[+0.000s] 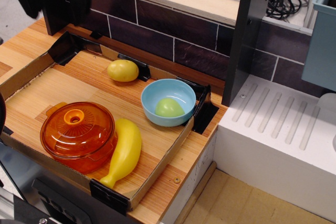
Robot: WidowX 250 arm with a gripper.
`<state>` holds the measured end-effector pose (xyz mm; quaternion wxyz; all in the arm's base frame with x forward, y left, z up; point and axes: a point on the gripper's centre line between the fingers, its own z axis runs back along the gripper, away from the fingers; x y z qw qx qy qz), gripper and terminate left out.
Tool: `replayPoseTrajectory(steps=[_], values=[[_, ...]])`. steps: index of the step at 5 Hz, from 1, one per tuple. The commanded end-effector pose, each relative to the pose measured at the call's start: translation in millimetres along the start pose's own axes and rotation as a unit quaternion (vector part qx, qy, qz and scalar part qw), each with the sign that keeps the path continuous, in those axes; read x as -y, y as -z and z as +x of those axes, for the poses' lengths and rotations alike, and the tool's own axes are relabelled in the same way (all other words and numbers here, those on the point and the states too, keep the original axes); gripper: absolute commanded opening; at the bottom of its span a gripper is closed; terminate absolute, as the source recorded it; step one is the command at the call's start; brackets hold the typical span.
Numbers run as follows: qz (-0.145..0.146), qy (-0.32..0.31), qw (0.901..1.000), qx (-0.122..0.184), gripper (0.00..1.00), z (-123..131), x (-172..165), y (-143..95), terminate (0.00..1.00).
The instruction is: Put pear in bowl
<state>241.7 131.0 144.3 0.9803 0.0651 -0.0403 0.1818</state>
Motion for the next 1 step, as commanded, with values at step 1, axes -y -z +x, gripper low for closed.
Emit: replayPoseTrajectory(steps=[1], values=[[0.005, -0.002, 0.9998, 0.018, 1.0, 3.3, -7.4, -11.6, 1.0]])
